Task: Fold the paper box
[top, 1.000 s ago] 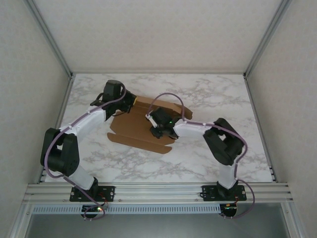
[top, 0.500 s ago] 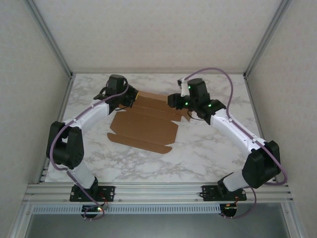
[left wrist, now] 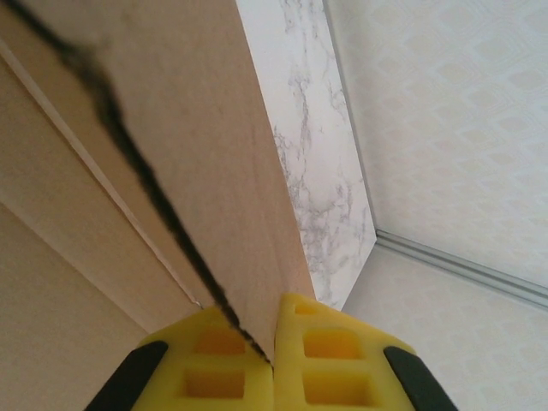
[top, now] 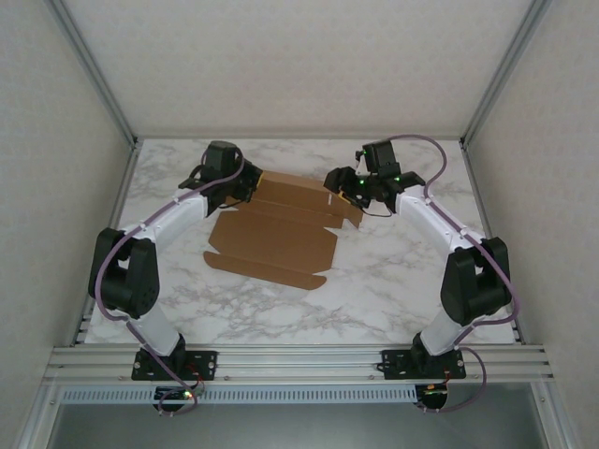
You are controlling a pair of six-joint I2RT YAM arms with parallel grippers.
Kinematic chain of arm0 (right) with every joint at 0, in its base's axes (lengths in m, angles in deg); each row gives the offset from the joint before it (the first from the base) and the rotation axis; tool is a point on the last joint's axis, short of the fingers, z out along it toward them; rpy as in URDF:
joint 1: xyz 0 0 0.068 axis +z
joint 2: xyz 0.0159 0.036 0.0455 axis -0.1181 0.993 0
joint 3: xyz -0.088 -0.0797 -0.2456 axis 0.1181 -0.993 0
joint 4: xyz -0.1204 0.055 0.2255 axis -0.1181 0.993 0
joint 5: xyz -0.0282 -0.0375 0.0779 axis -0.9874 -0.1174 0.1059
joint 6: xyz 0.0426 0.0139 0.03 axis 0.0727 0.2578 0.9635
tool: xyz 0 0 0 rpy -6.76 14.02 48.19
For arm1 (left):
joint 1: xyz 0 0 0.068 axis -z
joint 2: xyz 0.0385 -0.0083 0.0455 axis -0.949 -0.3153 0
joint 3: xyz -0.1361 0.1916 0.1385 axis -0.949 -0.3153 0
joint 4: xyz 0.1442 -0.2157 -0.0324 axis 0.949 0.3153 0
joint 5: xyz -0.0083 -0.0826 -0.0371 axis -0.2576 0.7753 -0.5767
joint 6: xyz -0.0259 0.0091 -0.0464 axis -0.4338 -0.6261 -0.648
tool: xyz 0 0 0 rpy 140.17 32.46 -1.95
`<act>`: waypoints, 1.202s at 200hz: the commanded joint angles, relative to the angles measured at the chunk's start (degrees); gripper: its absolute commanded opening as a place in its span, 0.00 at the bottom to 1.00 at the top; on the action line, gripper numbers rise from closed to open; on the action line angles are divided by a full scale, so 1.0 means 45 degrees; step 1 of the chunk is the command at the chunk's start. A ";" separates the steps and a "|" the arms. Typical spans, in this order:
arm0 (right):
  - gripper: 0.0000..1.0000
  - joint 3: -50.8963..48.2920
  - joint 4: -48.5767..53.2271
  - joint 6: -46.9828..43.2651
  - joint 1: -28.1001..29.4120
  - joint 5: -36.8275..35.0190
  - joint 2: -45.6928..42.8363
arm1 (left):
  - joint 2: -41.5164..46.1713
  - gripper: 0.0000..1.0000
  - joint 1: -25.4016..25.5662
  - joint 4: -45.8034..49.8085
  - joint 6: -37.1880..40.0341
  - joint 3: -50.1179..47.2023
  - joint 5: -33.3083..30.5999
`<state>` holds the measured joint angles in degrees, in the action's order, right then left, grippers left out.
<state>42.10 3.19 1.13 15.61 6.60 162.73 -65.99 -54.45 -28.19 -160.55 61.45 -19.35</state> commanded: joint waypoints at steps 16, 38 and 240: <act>0.56 -0.0383 -0.1356 0.1638 -0.0227 0.0900 0.0117 | 0.0032 0.07 0.0189 -0.0865 0.0600 -0.1365 -0.0890; 0.56 -0.0838 -0.2265 0.2207 -0.0402 0.1158 0.0089 | 0.0423 0.11 0.0226 -0.3376 0.0311 -0.2793 -0.0771; 0.57 -0.1729 -0.4671 0.1517 -0.0880 0.3311 0.0825 | 0.0098 0.13 0.0496 -0.8500 -0.0503 -0.4763 -0.0406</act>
<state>33.54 -12.85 5.31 11.83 17.11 163.67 -64.18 -53.25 -68.15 -162.12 39.11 -22.17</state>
